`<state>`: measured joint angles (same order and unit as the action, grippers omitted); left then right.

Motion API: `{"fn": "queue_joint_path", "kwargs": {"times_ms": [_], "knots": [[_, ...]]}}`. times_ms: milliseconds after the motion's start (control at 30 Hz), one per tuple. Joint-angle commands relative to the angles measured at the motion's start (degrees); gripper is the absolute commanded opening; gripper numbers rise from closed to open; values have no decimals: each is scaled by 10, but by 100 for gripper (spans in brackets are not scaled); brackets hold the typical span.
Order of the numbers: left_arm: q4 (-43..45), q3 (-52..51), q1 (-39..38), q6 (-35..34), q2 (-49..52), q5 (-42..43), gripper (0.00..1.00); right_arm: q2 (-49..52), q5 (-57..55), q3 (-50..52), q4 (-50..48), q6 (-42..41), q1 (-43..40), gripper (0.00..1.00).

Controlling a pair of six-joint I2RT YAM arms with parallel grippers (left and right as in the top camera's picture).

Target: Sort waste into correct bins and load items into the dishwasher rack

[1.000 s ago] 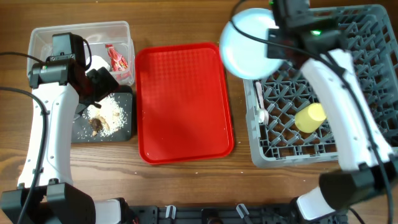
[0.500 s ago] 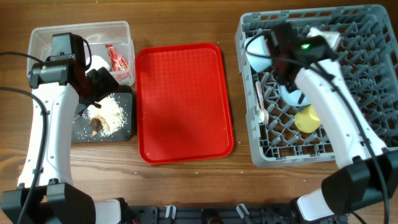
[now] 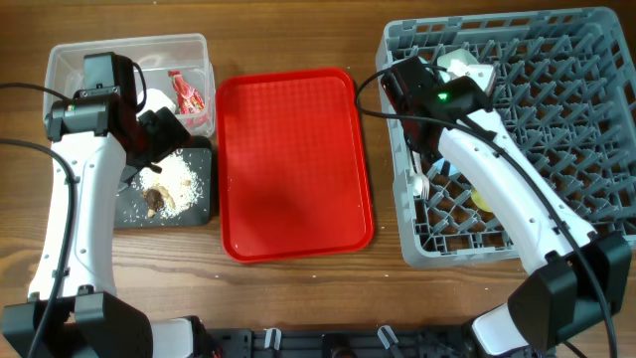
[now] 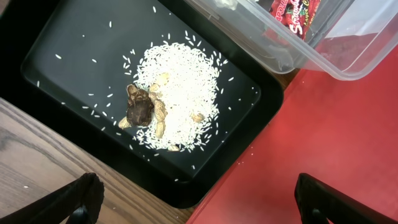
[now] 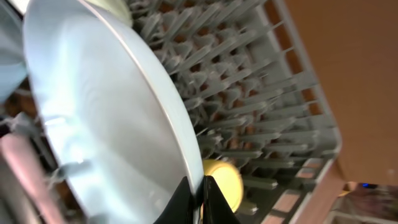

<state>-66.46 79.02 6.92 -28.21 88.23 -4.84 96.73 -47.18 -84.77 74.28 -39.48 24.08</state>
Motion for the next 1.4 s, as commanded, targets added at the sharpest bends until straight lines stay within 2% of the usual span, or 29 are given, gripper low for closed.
{"fn": "queue_joint_path", "kwargs": {"times_ms": [0,33,67,100,133,233,300,367,500,567,733,833,867,967,1033,1100,1233,1367], "knots": [[0,0,3,-6,-3,-2,100,-40,102,0,-11,-17,4,16],[0,0,3,-6,-3,-2,100,-57,111,0,-13,-16,4,26],[0,0,3,-6,-3,-2,100,-73,115,0,-16,-16,3,44],[0,1,3,-6,-3,2,100,-111,124,-1,-23,-10,-2,80],[1,1,3,-6,-3,11,100,-134,136,-2,-38,9,-8,90],[21,1,-7,0,-3,50,100,-192,288,-3,-139,132,-46,91],[63,1,-39,47,-3,83,100,-196,502,-3,-210,236,-79,94],[93,1,-82,104,-2,82,100,-176,593,-3,-216,265,-91,96],[54,0,-129,115,-2,79,100,-112,565,-3,-146,268,-92,97],[-8,-2,-131,96,-2,78,100,-86,551,-2,-102,258,-92,97],[-82,-44,-133,98,-16,78,100,-102,549,5,-62,258,-88,97],[-35,-115,-148,98,-88,78,100,-161,537,53,-102,256,-73,98],[-7,-144,-154,98,-125,78,100,-205,536,97,-142,255,-64,100],[87,-255,-176,97,-302,65,100,-343,502,232,-256,253,-34,100],[110,-299,-181,98,-398,65,100,-448,436,309,-277,221,-26,100],[115,-316,-181,98,-481,65,100,-503,403,339,-275,214,-26,100],[114,-316,-181,98,-565,65,100,-543,403,345,-255,214,-26,100],[114,-316,-181,98,-582,65,100,-527,403,345,-256,214,-26,100]]}}
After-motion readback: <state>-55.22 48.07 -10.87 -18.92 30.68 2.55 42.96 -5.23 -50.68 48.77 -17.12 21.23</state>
